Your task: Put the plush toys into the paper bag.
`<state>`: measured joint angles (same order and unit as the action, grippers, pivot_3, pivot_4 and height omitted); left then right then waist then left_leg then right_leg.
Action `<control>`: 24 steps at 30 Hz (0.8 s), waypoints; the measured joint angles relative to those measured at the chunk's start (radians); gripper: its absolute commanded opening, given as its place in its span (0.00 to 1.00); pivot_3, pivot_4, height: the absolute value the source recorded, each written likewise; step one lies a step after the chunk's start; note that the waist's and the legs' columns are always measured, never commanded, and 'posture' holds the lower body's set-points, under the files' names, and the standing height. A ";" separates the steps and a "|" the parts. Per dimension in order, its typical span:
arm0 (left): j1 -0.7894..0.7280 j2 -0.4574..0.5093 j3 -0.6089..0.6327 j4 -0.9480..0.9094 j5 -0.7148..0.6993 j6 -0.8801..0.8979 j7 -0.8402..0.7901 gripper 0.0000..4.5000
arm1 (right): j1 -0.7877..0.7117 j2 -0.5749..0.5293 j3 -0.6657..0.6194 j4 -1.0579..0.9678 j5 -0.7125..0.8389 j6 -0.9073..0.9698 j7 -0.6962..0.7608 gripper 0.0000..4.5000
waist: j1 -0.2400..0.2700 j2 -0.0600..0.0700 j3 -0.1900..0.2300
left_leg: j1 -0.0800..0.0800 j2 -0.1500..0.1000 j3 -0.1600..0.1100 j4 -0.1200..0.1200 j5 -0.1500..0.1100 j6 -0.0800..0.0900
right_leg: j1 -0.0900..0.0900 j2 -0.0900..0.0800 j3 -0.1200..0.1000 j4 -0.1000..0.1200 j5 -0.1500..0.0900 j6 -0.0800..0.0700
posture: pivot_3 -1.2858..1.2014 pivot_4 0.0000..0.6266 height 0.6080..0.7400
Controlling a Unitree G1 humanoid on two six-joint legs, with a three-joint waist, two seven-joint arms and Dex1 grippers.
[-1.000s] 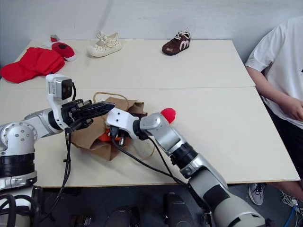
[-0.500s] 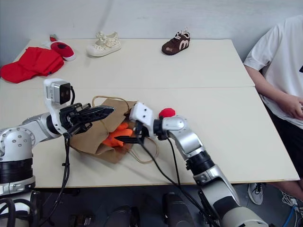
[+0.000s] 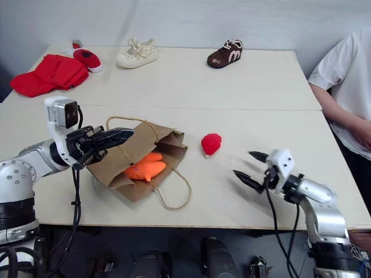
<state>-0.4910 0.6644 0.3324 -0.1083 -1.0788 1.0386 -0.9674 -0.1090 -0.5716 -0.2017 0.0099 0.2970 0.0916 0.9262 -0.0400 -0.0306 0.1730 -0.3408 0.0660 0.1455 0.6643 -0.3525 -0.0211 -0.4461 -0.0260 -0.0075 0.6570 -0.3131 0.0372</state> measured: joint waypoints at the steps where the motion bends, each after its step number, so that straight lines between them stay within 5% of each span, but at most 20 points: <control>1: 0.000 -0.007 -0.001 -0.001 0.000 -0.005 0.004 0.00 | -0.006 0.000 0.003 0.000 -0.003 -0.004 -0.006 0.99 | -0.002 0.000 0.000 | 0.001 0.000 0.000 0.000 0.000 0.000 | 0.000 0.000 0.001 0.001 0.000 0.000 | 0.52 0.24 1.00; 13: -0.020 -0.029 -0.045 0.003 0.026 -0.057 0.015 0.00 | -0.567 0.141 0.287 0.257 -0.120 0.237 -0.088 0.99 | -0.018 0.001 0.000 | 0.002 0.001 0.000 0.001 0.000 -0.002 | 0.000 0.000 0.000 0.005 -0.004 -0.003 | 0.52 0.24 1.00; 16: -0.022 -0.029 -0.049 0.003 0.026 -0.059 0.018 0.00 | -0.650 0.169 0.337 0.381 -0.175 0.248 -0.125 0.87 | -0.011 0.001 0.000 | 0.001 0.001 -0.001 0.000 0.000 -0.002 | 0.000 0.000 -0.002 0.004 -0.005 -0.003 | 0.52 0.24 1.00; 18: -0.022 -0.029 -0.049 0.002 0.026 -0.059 0.021 0.00 | -0.673 0.178 0.354 0.422 -0.183 0.268 -0.113 0.71 | -0.013 0.001 0.000 | 0.000 0.001 -0.001 0.001 0.000 -0.002 | 0.000 -0.001 -0.002 0.005 -0.005 -0.003 | 0.52 0.24 1.00; 24: -0.020 -0.023 -0.049 -0.001 0.025 -0.059 0.028 0.00 | -0.643 0.107 0.353 0.287 -0.124 0.459 -0.001 0.28 | -0.012 0.001 0.000 | 0.000 0.001 -0.002 0.002 0.000 -0.002 | 0.000 -0.001 -0.003 0.005 -0.005 -0.003 | 0.52 0.24 1.00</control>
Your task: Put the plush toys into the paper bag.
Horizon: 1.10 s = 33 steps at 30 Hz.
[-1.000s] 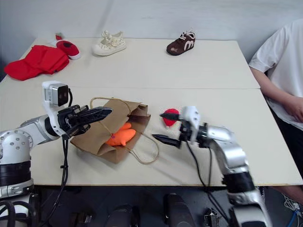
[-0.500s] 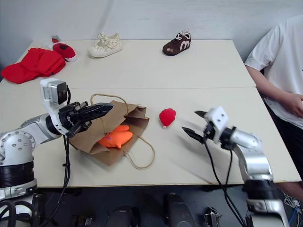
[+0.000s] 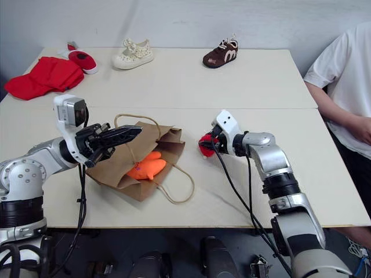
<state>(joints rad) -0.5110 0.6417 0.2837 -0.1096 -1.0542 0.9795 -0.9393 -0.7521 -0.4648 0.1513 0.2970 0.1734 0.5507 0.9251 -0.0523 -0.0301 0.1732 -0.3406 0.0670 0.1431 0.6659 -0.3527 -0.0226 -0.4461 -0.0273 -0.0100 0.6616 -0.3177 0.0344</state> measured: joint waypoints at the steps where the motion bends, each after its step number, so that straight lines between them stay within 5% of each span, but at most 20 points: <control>1: 0.000 0.000 0.000 0.000 0.000 0.000 0.000 0.00 | 0.016 -0.023 -0.001 -0.031 0.014 0.028 0.021 0.23 | 0.000 0.000 0.000 | 0.000 0.000 0.000 0.000 0.000 0.000 | 0.000 0.000 0.000 0.000 0.000 0.000 | 0.52 0.24 1.00; 5: 0.000 0.002 0.000 0.001 0.000 0.000 -0.001 0.00 | 0.106 -0.081 -0.003 -0.214 0.108 0.110 0.133 0.02 | 0.000 0.000 0.000 | 0.000 0.001 -0.001 -0.001 0.000 -0.001 | 0.000 0.001 -0.001 0.000 0.000 0.000 | 0.52 0.24 1.00; 11: -0.029 -0.001 -0.023 0.003 -0.003 0.001 -0.010 0.00 | 0.117 0.120 0.005 -0.407 0.196 0.166 0.009 0.00 | -0.009 0.000 0.000 | 0.002 0.001 0.000 -0.001 0.000 -0.003 | 0.000 0.002 0.000 0.003 -0.001 -0.002 | 0.52 0.24 1.00; 17: -0.030 0.001 -0.028 0.005 -0.019 0.028 -0.023 0.00 | 0.065 0.295 0.070 -0.238 0.067 0.068 -0.217 0.00 | -0.003 0.000 0.000 | 0.000 0.000 0.000 0.000 0.000 -0.002 | 0.000 0.000 -0.001 0.001 -0.001 -0.002 | 0.52 0.24 1.00; 29: -0.035 -0.009 -0.033 0.008 -0.026 0.056 -0.038 0.00 | 0.005 0.519 0.107 0.081 -0.039 -0.199 -0.395 0.00 | -0.026 -0.001 0.000 | 0.000 0.001 -0.002 -0.001 0.000 -0.003 | -0.001 0.001 -0.002 0.003 -0.001 -0.002 | 0.52 0.24 1.00; 33: -0.030 -0.009 -0.030 0.008 -0.027 0.055 -0.038 0.00 | 0.066 0.486 0.073 0.025 -0.002 -0.209 -0.350 0.30 | -0.026 -0.001 0.000 | -0.002 0.001 -0.003 -0.001 0.000 -0.002 | -0.001 0.000 -0.003 0.004 -0.001 -0.002 | 0.52 0.24 1.00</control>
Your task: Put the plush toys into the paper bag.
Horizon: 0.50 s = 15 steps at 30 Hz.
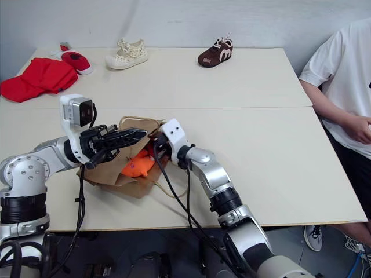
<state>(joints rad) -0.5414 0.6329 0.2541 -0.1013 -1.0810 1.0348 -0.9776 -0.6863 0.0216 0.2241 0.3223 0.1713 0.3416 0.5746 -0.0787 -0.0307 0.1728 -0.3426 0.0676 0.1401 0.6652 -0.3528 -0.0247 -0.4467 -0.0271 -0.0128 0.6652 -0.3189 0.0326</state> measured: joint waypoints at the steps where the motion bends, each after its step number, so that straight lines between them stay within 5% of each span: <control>1: 0.003 -0.001 0.002 0.000 0.000 0.000 0.001 0.00 | 0.012 -0.020 -0.002 -0.036 0.019 0.021 0.030 0.39 | -0.002 0.000 0.000 | 0.000 0.000 0.000 0.000 0.000 0.000 | 0.000 0.000 0.000 0.000 0.000 0.000 | 0.52 0.24 1.00; 4: 0.005 -0.004 0.004 -0.001 0.000 -0.001 0.003 0.00 | 0.038 -0.098 -0.001 -0.174 0.090 0.131 0.130 0.60 | -0.001 0.000 0.000 | 0.000 0.000 -0.001 0.000 0.000 0.000 | 0.000 0.000 -0.001 0.001 0.000 0.000 | 0.52 0.24 1.00; 9: 0.042 -0.007 0.019 -0.005 -0.005 -0.005 0.011 0.00 | 0.085 -0.301 -0.081 -0.370 0.261 0.341 0.281 0.60 | 0.004 0.000 0.000 | 0.000 0.000 -0.002 0.001 0.000 0.000 | 0.000 0.000 -0.001 -0.002 0.000 0.000 | 0.52 0.24 1.00; 15: 0.057 -0.020 0.022 -0.015 -0.013 -0.013 0.024 0.00 | 0.166 -0.368 -0.153 -0.399 0.297 0.369 0.285 0.60 | 0.008 0.000 0.000 | 0.000 0.000 -0.002 0.000 0.000 0.000 | 0.000 0.001 -0.001 -0.003 0.000 0.000 | 0.52 0.24 1.00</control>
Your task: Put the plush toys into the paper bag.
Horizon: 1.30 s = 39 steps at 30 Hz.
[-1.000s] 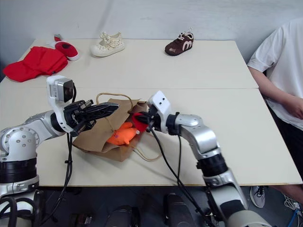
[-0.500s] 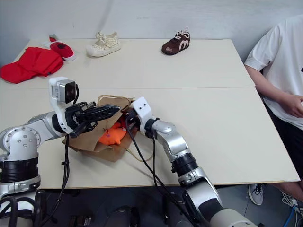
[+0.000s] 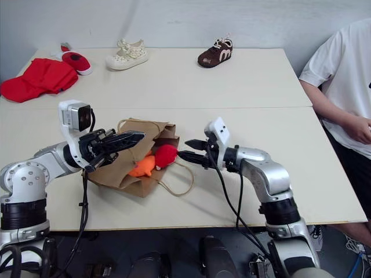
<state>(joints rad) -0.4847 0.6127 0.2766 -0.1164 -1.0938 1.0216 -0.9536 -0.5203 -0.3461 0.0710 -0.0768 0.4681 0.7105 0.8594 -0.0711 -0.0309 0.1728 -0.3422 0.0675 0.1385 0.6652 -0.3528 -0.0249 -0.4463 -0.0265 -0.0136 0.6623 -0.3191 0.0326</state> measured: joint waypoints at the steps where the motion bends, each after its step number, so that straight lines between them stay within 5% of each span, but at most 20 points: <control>1: 0.003 -0.005 -0.001 -0.003 -0.001 0.000 0.003 0.00 | 0.022 -0.012 0.000 -0.012 0.006 0.002 0.002 0.60 | 0.001 0.000 0.000 | 0.000 0.000 0.000 0.000 0.000 0.000 | 0.000 0.000 0.000 0.000 0.000 0.000 | 0.52 0.24 1.00; 6: 0.019 -0.002 0.012 -0.028 -0.011 0.001 0.014 0.00 | 0.149 -0.165 -0.036 -0.101 0.079 0.170 0.019 0.60 | 0.021 0.000 0.000 | 0.000 -0.001 0.000 0.001 0.000 0.000 | 0.000 -0.001 0.000 -0.001 0.000 0.000 | 0.52 0.24 1.00; 12: 0.019 0.005 0.022 -0.034 -0.044 0.009 0.028 0.00 | 0.178 -0.199 -0.236 -0.190 0.362 0.853 -0.099 0.60 | 0.033 -0.001 -0.001 | 0.002 0.000 -0.001 0.001 0.000 0.000 | 0.002 0.000 0.000 0.000 0.000 0.000 | 0.52 0.24 1.00; 19: 0.019 0.013 0.021 -0.034 -0.051 0.011 0.037 0.00 | 0.169 0.068 -0.339 -0.106 0.576 0.900 -0.452 0.60 | 0.029 -0.001 -0.001 | 0.001 -0.001 -0.001 0.000 0.000 0.000 | 0.001 0.000 0.001 0.000 0.000 0.000 | 0.52 0.24 1.00; 26: 0.019 0.015 0.020 -0.035 -0.056 0.011 0.045 0.00 | 0.126 0.132 -0.391 -0.067 0.718 0.901 -0.661 1.00 | 0.033 -0.002 -0.002 | 0.002 -0.001 -0.001 0.001 0.000 0.000 | 0.002 -0.001 0.001 0.000 0.000 0.000 | 0.52 0.24 1.00; 29: 0.019 0.016 0.020 -0.035 -0.056 0.010 0.045 0.00 | 0.104 0.183 -0.397 -0.046 0.736 0.901 -0.728 1.00 | 0.032 -0.006 -0.004 | 0.002 -0.001 -0.001 0.001 0.000 0.000 | 0.003 0.000 0.001 0.000 0.000 0.000 | 0.52 0.24 1.00; 33: 0.017 0.013 0.018 -0.035 -0.056 0.005 0.053 0.00 | 0.068 0.265 -0.410 0.000 0.738 0.901 -0.814 0.78 | 0.018 -0.006 -0.004 | 0.002 0.000 -0.001 -0.001 0.000 0.000 | 0.002 0.000 0.001 0.000 0.000 0.000 | 0.52 0.24 1.00; 39: 0.016 0.011 0.016 -0.034 -0.056 0.001 0.055 0.00 | 0.017 0.273 -0.450 0.015 0.766 0.900 -0.851 0.32 | 0.016 -0.005 -0.004 | -0.002 -0.001 -0.002 -0.001 0.000 0.000 | -0.001 -0.001 -0.001 -0.002 0.000 0.000 | 0.52 0.24 1.00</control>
<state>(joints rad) -0.4685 0.6233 0.2925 -0.1507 -1.1494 1.0224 -0.8982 -0.5029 -0.0732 -0.3787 -0.0616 1.2341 1.6107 0.0084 -0.0554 -0.0358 0.1688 -0.3446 0.0670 0.1364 0.6640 -0.3526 -0.0248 -0.4471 -0.0271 -0.0145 0.6603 -0.3192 0.0326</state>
